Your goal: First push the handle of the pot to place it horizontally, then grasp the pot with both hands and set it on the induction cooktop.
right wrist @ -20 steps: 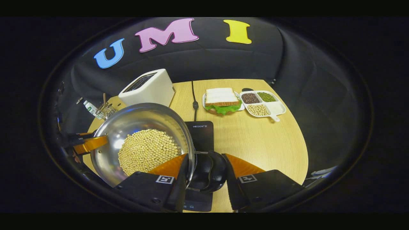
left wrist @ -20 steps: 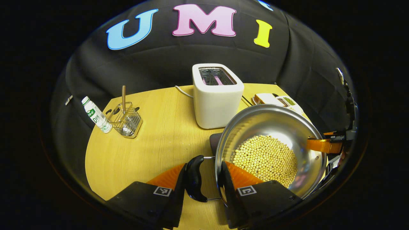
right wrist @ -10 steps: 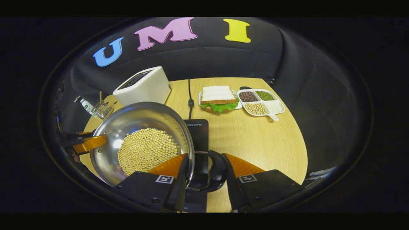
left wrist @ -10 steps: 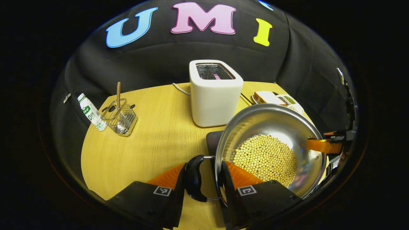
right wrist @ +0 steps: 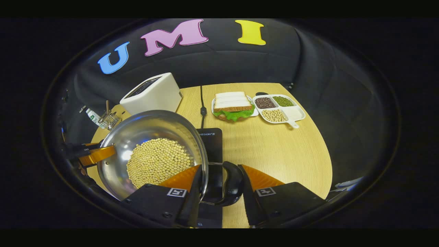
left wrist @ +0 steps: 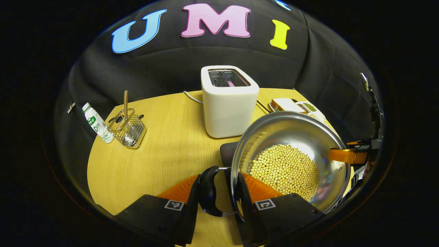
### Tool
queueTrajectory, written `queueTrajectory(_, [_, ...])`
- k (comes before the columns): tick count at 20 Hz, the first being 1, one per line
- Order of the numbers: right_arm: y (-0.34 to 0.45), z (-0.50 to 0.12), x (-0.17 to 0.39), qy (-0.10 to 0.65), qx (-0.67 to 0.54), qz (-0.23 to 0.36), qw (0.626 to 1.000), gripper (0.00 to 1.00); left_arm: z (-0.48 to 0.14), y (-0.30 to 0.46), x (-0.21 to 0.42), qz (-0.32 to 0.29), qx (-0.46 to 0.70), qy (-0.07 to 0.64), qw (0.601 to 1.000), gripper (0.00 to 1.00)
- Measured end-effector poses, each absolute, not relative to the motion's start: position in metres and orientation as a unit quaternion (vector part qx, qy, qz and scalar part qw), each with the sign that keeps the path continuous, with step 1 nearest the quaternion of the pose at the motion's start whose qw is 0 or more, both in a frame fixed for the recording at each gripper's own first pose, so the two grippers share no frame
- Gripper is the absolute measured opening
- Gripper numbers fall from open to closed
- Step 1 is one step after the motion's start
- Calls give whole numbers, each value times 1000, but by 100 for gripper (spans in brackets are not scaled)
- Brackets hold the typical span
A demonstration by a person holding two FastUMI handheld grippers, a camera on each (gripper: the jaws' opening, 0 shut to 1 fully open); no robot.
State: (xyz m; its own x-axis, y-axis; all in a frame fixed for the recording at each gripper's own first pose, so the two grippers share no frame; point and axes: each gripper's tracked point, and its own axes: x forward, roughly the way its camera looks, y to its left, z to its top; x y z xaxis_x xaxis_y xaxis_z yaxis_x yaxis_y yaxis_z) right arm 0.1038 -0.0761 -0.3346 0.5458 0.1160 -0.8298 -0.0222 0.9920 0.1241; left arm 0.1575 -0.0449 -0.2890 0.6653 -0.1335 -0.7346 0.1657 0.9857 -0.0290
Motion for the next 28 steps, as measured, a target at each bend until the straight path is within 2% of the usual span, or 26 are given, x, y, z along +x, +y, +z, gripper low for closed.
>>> queueTrajectory(2, [-76, -335, 103, 473, 55, 36, 878, 55, -289, -45, 158, -83, 18, 401, 912, 61])
queueTrajectory(3, [-76, -334, 103, 473, 57, 34, 878, 59, -289, -45, 158, -84, 20, 401, 912, 61])
queueTrajectory(7, [-77, -329, 102, 464, 47, 30, 884, 65, -284, -46, 159, -84, 23, 395, 915, 66])
queueTrajectory(8, [-77, -327, 102, 462, 47, 29, 885, 84, -281, -48, 160, -87, 17, 387, 918, 68])
queueTrajectory(9, [-76, -327, 103, 459, 49, 28, 886, 89, -278, -52, 158, -92, 12, 384, 919, 72])
queueTrajectory(10, [-77, -325, 103, 456, 49, 26, 888, 100, -276, -50, 156, -91, 13, 381, 920, 89])
queueTrajectory(11, [-79, -323, 104, 451, 48, 22, 891, 100, -274, -48, 156, -88, 14, 377, 922, 96])
queueTrajectory(12, [-79, -318, 104, 445, 47, 19, 894, 99, -271, -47, 155, -84, 14, 371, 925, 99])
queueTrajectory(19, [-81, -265, 96, 380, 52, 5, 924, 99, -233, -38, 135, -64, 20, 325, 943, 98])
queueTrajectory(28, [-77, -181, 80, 282, 30, 0, 959, 99, -153, -28, 102, -47, -9, 236, 971, 97])
